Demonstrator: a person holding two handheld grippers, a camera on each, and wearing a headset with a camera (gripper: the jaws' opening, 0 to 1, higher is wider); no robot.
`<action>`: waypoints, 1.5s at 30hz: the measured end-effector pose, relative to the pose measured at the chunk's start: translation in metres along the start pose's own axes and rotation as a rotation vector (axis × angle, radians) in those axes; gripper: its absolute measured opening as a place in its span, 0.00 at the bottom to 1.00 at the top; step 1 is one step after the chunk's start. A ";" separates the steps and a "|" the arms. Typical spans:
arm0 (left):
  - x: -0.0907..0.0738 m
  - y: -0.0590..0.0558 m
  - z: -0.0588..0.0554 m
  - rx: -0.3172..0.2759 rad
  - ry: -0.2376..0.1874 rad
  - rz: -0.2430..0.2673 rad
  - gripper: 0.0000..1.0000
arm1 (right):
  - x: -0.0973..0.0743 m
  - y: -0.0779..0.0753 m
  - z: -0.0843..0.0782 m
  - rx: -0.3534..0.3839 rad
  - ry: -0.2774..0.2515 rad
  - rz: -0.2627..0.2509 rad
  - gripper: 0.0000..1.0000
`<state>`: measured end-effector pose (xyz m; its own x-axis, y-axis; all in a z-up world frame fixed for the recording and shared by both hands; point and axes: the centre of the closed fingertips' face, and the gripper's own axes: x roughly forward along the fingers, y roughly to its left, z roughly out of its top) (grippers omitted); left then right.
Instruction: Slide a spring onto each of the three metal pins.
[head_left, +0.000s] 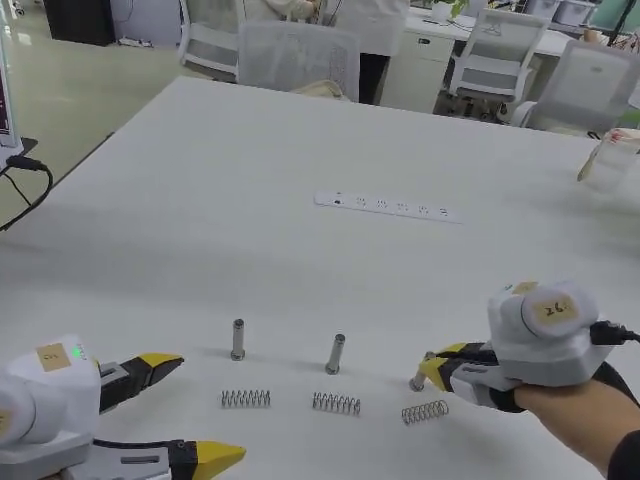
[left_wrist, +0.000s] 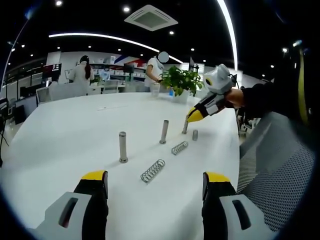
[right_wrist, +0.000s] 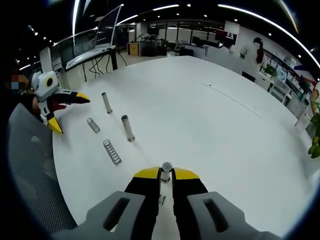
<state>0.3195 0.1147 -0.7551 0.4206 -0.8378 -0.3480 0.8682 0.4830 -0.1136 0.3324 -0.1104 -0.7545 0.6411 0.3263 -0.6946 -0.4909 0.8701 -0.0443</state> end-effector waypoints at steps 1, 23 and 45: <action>0.000 0.000 0.000 0.001 0.001 0.000 0.74 | 0.000 0.000 0.000 -0.001 -0.002 0.001 0.06; 0.000 -0.006 0.002 0.001 0.009 -0.002 0.74 | -0.008 -0.003 -0.016 -0.014 -0.002 0.040 0.18; -0.001 -0.004 0.001 -0.004 0.013 0.003 0.73 | 0.001 0.013 -0.046 -0.083 0.073 0.172 0.22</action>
<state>0.3164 0.1133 -0.7536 0.4199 -0.8330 -0.3604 0.8658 0.4867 -0.1161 0.2998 -0.1155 -0.7890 0.5006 0.4374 -0.7471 -0.6384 0.7694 0.0227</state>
